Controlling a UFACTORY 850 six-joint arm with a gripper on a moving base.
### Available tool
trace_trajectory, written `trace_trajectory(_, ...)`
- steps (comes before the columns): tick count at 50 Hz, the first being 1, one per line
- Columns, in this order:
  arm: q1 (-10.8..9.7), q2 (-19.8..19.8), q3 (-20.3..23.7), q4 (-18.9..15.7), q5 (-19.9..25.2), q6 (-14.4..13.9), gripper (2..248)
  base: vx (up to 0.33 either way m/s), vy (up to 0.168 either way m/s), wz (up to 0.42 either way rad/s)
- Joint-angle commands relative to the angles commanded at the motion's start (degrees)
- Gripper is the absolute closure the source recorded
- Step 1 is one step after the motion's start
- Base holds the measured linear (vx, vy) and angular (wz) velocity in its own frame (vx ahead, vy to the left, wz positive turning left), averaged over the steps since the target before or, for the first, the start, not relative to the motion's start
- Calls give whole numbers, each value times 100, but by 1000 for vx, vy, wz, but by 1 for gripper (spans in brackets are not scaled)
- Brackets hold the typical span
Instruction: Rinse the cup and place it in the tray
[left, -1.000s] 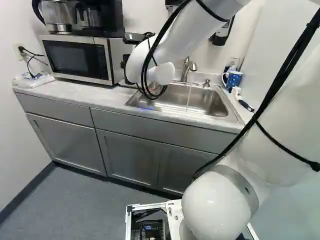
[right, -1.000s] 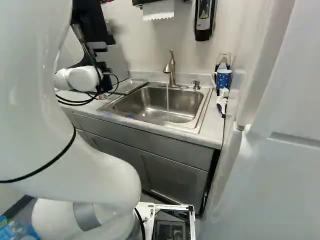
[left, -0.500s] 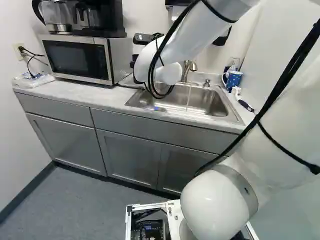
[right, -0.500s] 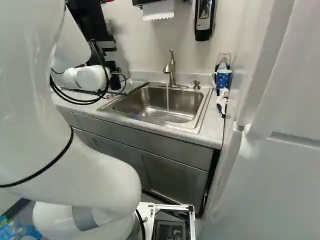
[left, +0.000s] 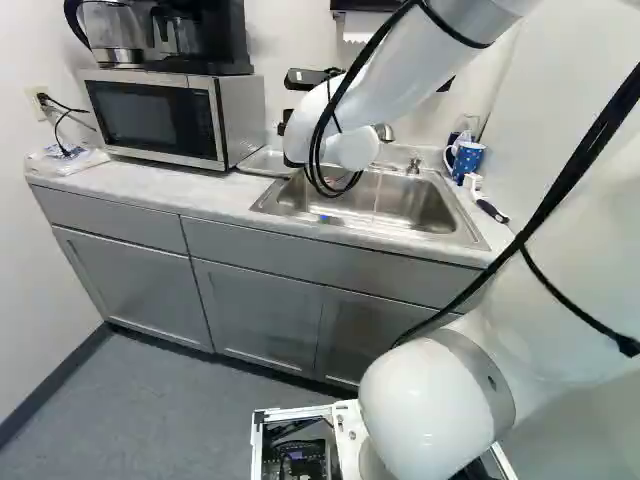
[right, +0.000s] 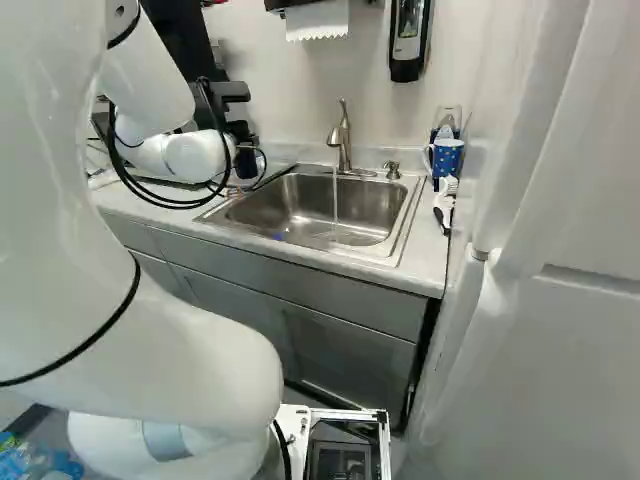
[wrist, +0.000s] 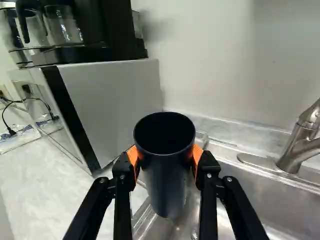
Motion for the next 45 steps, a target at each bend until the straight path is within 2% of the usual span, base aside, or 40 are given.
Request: trace_trajectory(45, -836, 83, 135, 0, 0, 0, 128, 0, 0, 0)
